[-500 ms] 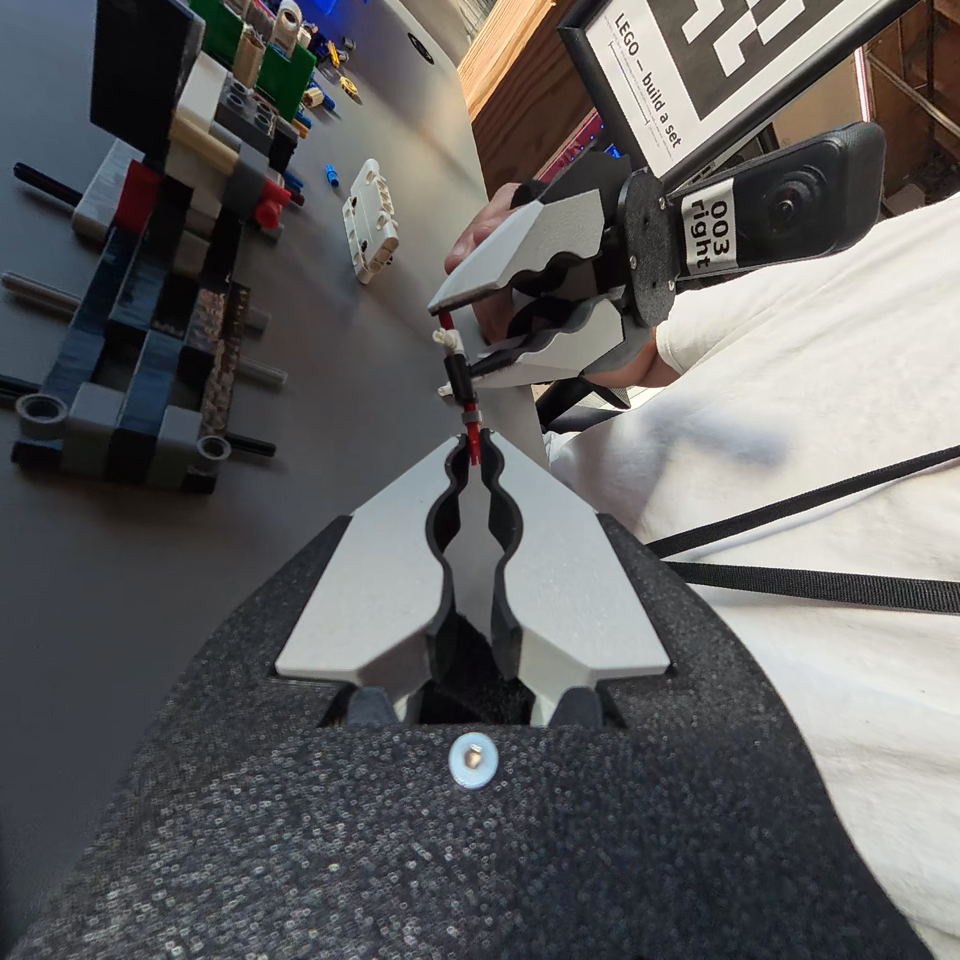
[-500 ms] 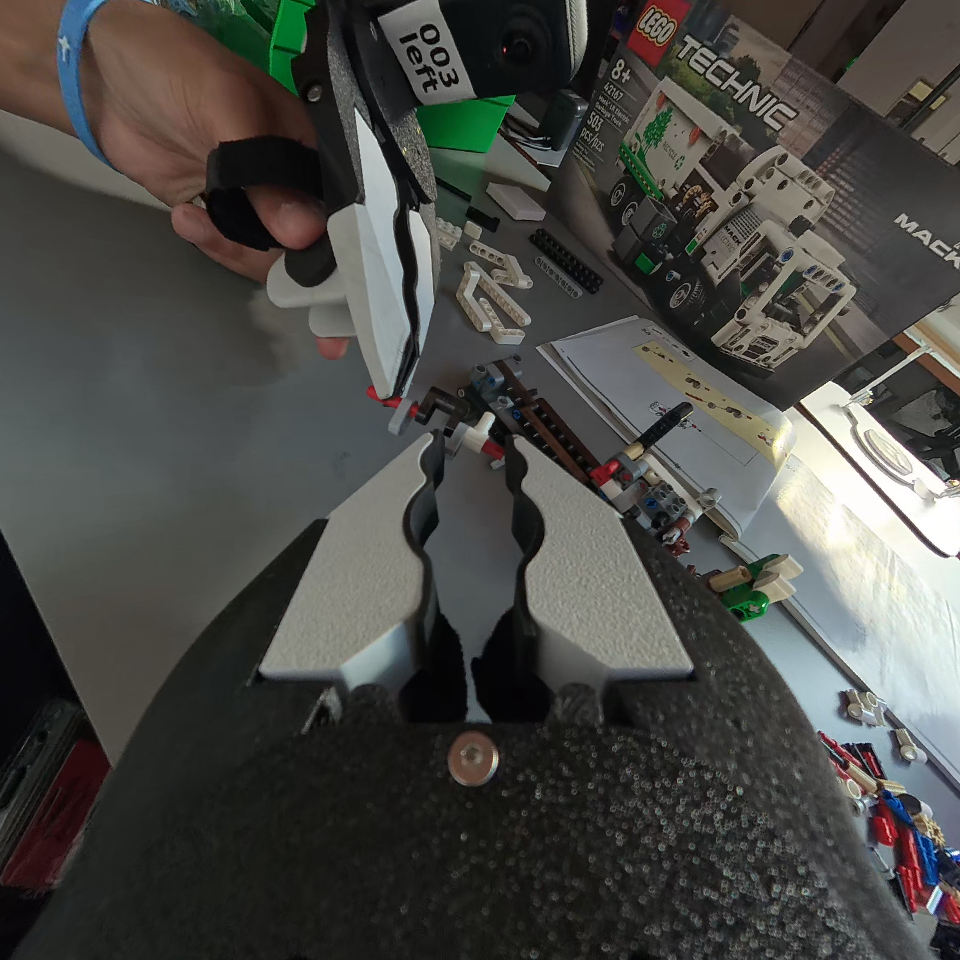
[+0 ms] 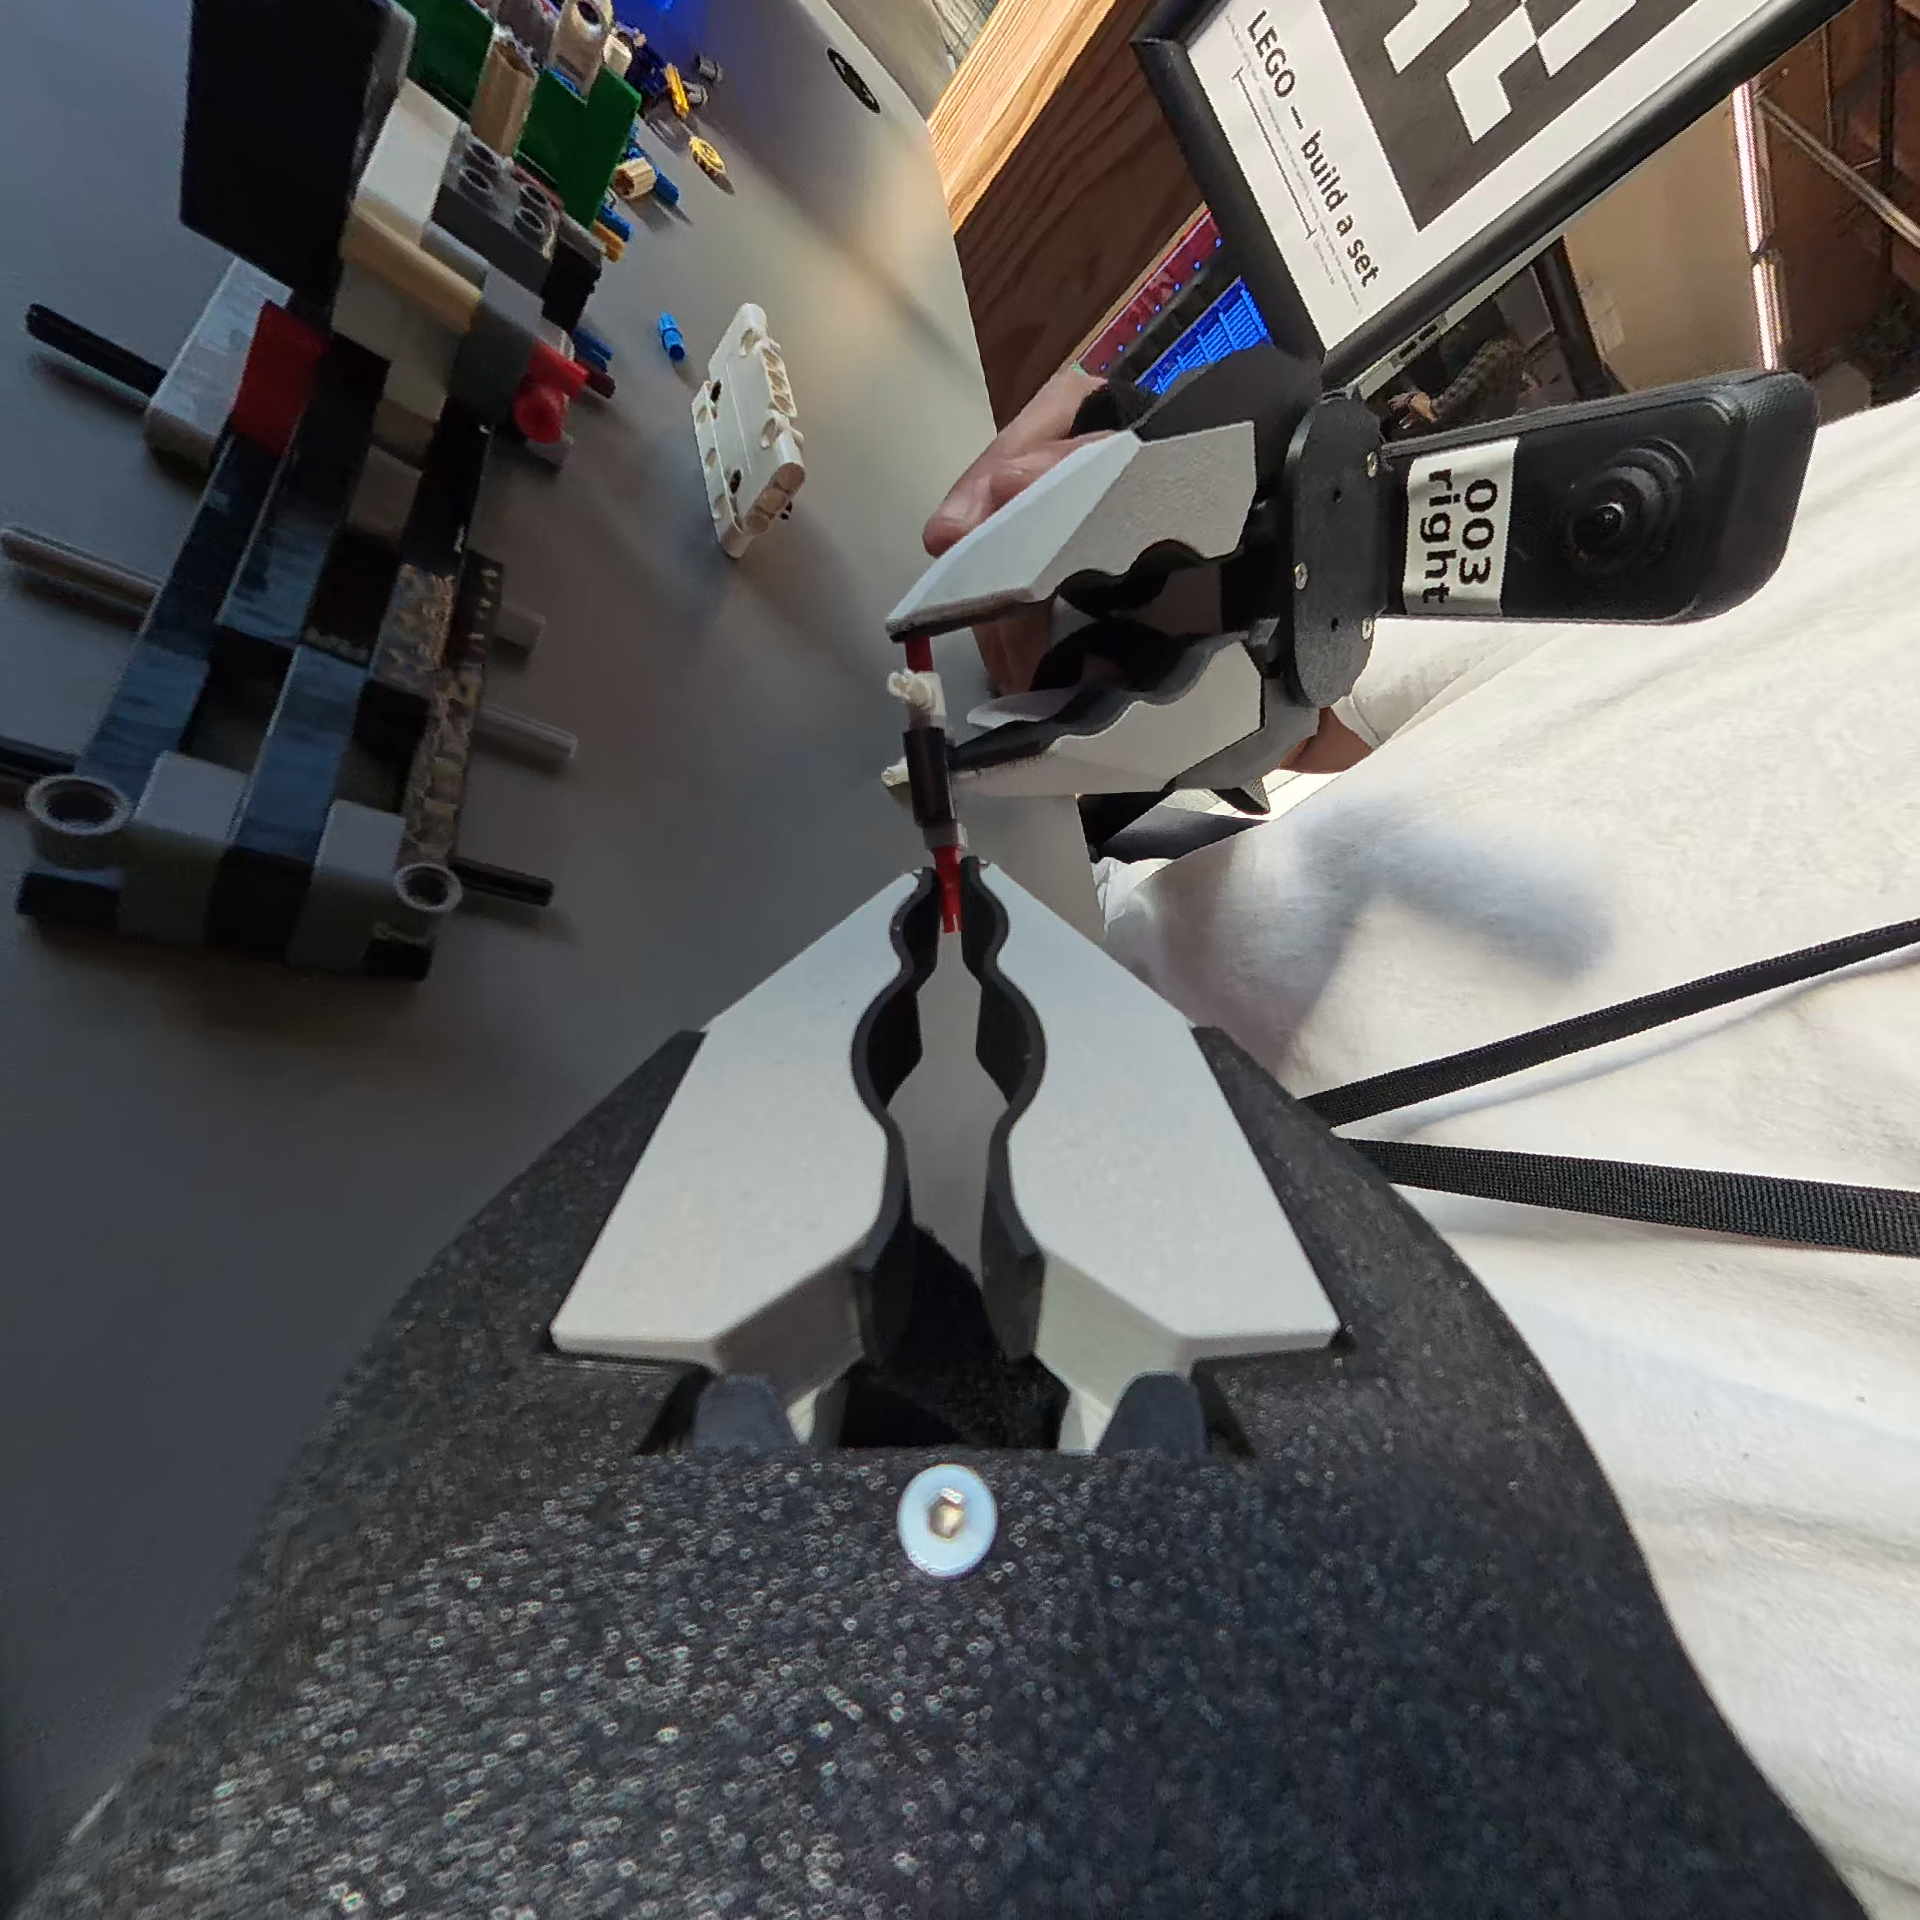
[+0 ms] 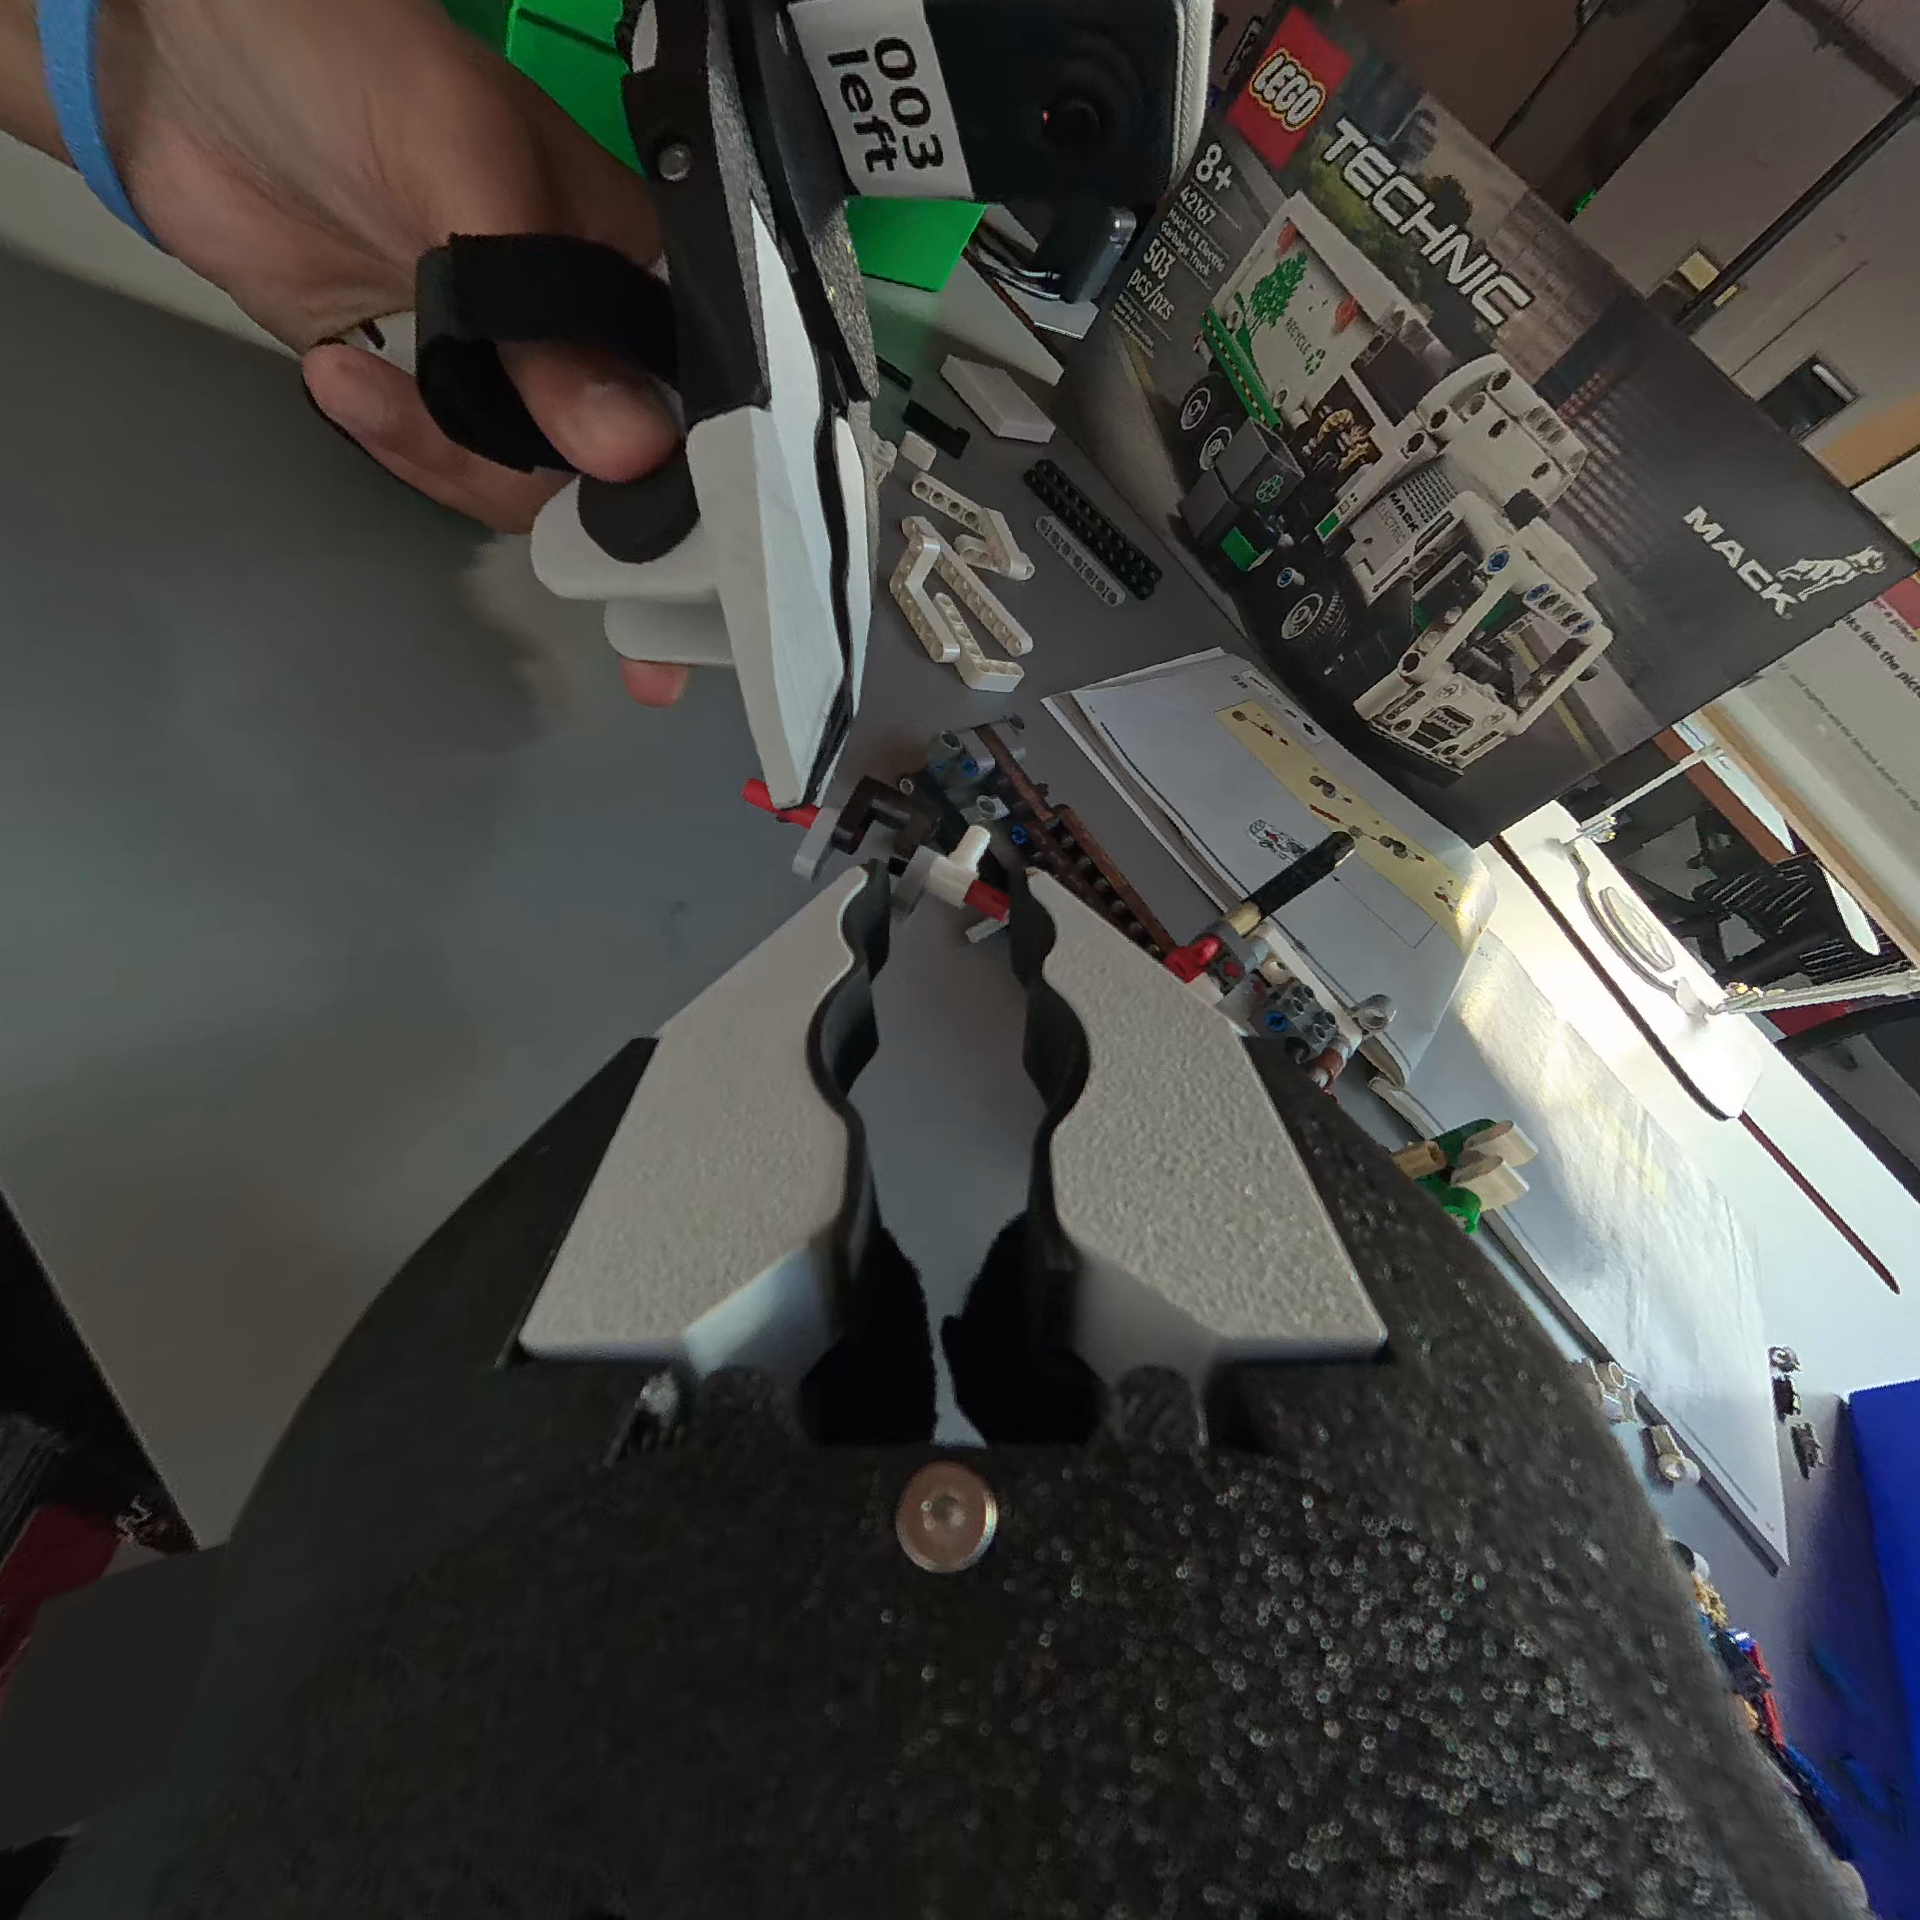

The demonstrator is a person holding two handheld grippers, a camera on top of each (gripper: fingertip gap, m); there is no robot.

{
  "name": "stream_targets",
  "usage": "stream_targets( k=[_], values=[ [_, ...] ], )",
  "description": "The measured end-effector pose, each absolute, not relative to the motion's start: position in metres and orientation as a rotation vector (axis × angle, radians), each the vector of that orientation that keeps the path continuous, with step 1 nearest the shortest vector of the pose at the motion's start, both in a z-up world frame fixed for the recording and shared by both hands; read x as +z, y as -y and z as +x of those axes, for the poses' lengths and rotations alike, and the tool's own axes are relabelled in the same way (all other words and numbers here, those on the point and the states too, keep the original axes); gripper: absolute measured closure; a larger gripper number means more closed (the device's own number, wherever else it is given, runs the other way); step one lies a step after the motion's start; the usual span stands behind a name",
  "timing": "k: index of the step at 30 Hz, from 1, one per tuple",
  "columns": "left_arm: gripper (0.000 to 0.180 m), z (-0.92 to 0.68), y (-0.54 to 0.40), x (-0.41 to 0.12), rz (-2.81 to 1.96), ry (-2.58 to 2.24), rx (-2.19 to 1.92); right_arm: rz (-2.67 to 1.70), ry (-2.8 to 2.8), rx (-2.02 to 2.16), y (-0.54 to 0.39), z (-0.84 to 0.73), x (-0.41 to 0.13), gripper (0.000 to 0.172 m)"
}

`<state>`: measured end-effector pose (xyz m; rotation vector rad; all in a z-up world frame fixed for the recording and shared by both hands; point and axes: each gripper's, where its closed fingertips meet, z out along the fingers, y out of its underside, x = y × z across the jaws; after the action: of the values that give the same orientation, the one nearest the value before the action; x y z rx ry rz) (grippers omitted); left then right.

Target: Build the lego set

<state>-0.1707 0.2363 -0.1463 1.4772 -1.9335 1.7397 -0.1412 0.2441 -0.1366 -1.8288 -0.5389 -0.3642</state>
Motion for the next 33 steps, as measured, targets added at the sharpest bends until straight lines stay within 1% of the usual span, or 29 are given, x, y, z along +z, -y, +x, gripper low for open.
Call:
stream_targets(
  k=[4,10,12,13,16,18,24,26,30,31,32,33],
  values=[
    [0.18,-0.173,-0.234,-0.148,1.459,1.949,1.716,-1.83,0.569,-0.342,-0.244,-0.143,-0.138,0.15],
    [0.179,-0.173,-0.235,-0.146,1.459,1.94,1.734,-1.907,0.488,-0.169,-0.244,-0.141,-0.143,0.149],
    [0.179,-0.172,-0.235,-0.145,1.457,1.935,1.744,-1.929,0.463,-0.093,-0.24,-0.142,-0.141,0.139],
    [0.179,-0.172,-0.235,-0.145,1.456,1.936,1.744,-1.951,0.456,-0.083,-0.237,-0.14,-0.141,0.136],
    [0.179,-0.174,-0.233,-0.146,1.442,1.95,1.733,-1.992,0.458,0.006,-0.226,-0.141,-0.145,0.136],
    [0.179,-0.177,-0.229,-0.147,1.407,1.973,1.71,-1.993,0.431,0.149,-0.221,-0.149,-0.145,0.137],
    [0.18,-0.195,-0.208,-0.153,1.223,2.158,1.613,-1.992,0.362,0.763,-0.203,-0.172,-0.138,0.137],
    [0.18,-0.198,-0.203,-0.155,1.185,2.213,1.592,-1.976,0.337,0.875,-0.202,-0.179,-0.135,0.142],
    [0.18,-0.199,-0.201,-0.152,1.171,2.206,1.612,-2.032,0.349,0.906,-0.202,-0.189,-0.147,0.15],
    [0.179,-0.199,-0.201,-0.152,1.17,2.202,1.618,-2.017,0.341,0.907,-0.204,-0.189,-0.145,0.159],
    [0.179,-0.198,-0.201,-0.151,1.17,2.205,1.623,-2.015,0.335,0.899,-0.204,-0.188,-0.144,0.166],
    [0.179,-0.198,-0.201,-0.151,1.171,2.214,1.627,-2.012,0.332,0.9,-0.204,-0.188,-0.144,0.166]
  ],
)
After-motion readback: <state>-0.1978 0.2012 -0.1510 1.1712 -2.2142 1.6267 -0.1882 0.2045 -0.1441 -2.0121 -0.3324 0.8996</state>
